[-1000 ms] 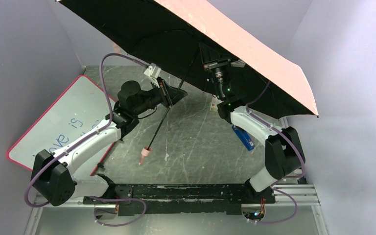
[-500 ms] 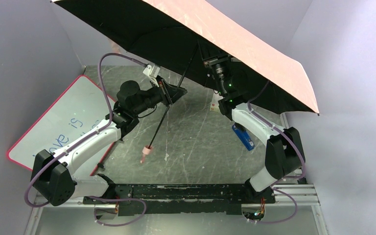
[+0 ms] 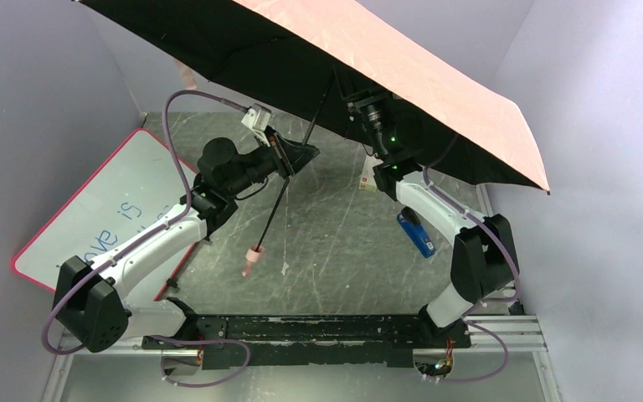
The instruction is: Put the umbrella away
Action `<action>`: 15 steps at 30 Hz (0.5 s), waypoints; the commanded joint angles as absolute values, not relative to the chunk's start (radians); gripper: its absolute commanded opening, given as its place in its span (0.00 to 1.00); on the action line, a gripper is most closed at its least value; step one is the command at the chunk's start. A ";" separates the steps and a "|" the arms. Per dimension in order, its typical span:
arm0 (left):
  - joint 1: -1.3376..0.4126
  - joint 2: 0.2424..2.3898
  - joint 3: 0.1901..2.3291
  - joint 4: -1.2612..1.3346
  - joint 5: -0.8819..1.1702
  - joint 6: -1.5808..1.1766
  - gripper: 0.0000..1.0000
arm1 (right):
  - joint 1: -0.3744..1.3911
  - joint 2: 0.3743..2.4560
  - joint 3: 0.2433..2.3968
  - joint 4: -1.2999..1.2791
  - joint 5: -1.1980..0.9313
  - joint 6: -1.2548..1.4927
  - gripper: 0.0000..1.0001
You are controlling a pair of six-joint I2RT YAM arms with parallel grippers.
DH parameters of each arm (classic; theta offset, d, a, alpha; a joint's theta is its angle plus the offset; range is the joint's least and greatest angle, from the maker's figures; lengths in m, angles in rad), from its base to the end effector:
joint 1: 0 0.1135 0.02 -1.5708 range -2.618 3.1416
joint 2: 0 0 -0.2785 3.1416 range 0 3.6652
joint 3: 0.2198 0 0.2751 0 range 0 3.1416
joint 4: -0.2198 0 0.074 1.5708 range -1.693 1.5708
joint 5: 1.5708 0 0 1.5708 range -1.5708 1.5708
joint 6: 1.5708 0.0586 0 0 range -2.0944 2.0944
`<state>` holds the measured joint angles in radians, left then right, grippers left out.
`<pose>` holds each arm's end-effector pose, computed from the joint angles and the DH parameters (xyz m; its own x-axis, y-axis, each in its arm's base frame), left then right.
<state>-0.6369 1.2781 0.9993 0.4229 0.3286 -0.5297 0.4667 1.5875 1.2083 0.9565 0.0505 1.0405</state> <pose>0.2640 -0.2188 0.3825 -0.3145 -0.3622 -0.8774 0.7657 0.4496 -0.4600 0.3651 0.1806 0.4206 -0.1085 0.9100 -0.4000 -0.6286 0.2489 0.7368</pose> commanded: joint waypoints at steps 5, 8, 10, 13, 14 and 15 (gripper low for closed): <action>-0.655 1.257 1.046 0.533 0.383 -0.477 0.05 | 0.456 1.630 1.249 0.979 0.050 1.067 0.58; -0.655 1.260 1.049 0.531 0.383 -0.476 0.05 | 0.455 1.637 1.267 0.977 0.054 1.067 0.58; -0.656 1.261 1.049 0.531 0.384 -0.477 0.05 | 0.456 1.641 1.284 0.981 0.053 1.066 0.58; -0.656 1.265 1.051 0.529 0.387 -0.477 0.05 | 0.456 1.649 1.312 0.971 0.054 1.065 0.59; -0.656 1.265 1.052 0.528 0.388 -0.477 0.05 | 0.456 1.650 1.321 0.969 0.055 1.065 0.59; -0.657 1.265 1.051 0.528 0.388 -0.476 0.05 | 0.456 1.653 1.328 0.968 0.056 1.068 0.60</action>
<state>-0.6369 1.2781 1.0012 0.4274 0.3164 -0.5270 0.4667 1.6379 1.2720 0.9657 0.0521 1.0626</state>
